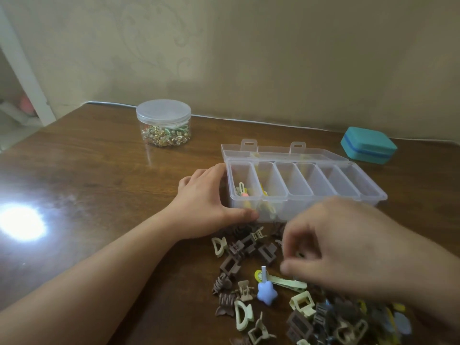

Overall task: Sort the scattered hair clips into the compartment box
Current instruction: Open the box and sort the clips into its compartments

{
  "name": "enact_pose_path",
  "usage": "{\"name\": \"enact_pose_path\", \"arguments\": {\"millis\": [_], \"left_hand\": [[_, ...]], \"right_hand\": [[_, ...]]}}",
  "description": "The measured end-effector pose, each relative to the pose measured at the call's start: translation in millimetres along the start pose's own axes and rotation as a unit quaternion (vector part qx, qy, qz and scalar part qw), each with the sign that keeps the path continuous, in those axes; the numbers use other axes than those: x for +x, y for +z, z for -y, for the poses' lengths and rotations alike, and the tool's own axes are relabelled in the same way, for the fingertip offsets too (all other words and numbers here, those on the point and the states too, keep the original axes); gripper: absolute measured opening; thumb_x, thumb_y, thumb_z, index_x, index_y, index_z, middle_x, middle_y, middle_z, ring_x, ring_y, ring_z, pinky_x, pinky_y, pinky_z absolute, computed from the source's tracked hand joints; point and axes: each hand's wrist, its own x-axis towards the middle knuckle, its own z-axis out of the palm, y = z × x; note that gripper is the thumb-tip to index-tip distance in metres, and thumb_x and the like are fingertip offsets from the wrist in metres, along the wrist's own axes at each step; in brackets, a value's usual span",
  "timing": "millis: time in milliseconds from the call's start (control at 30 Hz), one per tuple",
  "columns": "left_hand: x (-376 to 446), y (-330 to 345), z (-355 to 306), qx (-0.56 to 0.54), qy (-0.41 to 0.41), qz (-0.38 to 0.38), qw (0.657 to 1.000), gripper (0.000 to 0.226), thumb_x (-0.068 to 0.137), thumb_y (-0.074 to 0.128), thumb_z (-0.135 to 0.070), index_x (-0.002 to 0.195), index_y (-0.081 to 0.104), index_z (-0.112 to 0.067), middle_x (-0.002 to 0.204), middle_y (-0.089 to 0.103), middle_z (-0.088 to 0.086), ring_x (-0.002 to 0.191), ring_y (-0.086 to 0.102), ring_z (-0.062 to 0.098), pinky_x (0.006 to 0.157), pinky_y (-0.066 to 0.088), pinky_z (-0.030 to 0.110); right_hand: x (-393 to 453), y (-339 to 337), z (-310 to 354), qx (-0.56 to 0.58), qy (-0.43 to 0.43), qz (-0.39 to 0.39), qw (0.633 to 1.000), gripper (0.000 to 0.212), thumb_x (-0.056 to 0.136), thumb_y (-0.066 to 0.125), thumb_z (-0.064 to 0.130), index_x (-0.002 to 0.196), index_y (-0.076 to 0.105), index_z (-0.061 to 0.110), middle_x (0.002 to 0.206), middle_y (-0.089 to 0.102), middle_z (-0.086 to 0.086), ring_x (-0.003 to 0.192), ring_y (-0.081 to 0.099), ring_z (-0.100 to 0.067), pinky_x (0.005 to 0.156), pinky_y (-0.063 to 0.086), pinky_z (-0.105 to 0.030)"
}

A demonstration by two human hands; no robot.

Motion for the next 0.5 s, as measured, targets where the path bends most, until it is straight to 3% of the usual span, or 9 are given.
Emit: {"name": "enact_pose_path", "arguments": {"millis": [100, 267, 500], "left_hand": [[1, 0, 0, 0.0, 0.0, 0.006, 1.0, 0.099, 0.052, 0.053, -0.087, 0.139, 0.037, -0.043, 0.136, 0.047, -0.022, 0.132, 0.036, 0.009, 0.109, 0.022, 0.038], [1, 0, 0, 0.002, 0.001, 0.0, 1.0, 0.1, 0.051, 0.052, -0.088, 0.139, 0.037, -0.042, 0.137, 0.048, -0.02, 0.131, 0.037, 0.01, 0.108, 0.022, 0.038], [3, -1, 2, 0.002, 0.003, 0.01, 1.0, 0.101, 0.053, 0.052, -0.089, 0.141, 0.036, -0.042, 0.141, 0.047, -0.019, 0.133, 0.036, 0.009, 0.111, 0.023, 0.04]], "right_hand": [[-3, 6, 13, -0.081, -0.006, 0.059, 0.995, 0.028, 0.076, 0.061, 0.058, 0.092, 0.061, 0.036, 0.081, 0.06, 0.011, 0.077, 0.055, -0.003, 0.067, 0.045, -0.027], [3, 18, 20, -0.113, 0.015, 0.011, 0.993, 0.023, 0.082, 0.059, 0.045, 0.098, 0.062, 0.029, 0.095, 0.058, 0.007, 0.092, 0.058, -0.02, 0.066, 0.039, -0.032], [-1, -2, 1, -0.01, 0.035, -0.043, 0.998, 0.014, 0.08, 0.063, 0.046, 0.079, 0.055, 0.035, 0.076, 0.061, 0.014, 0.07, 0.054, 0.0, 0.053, 0.037, -0.021]]}}
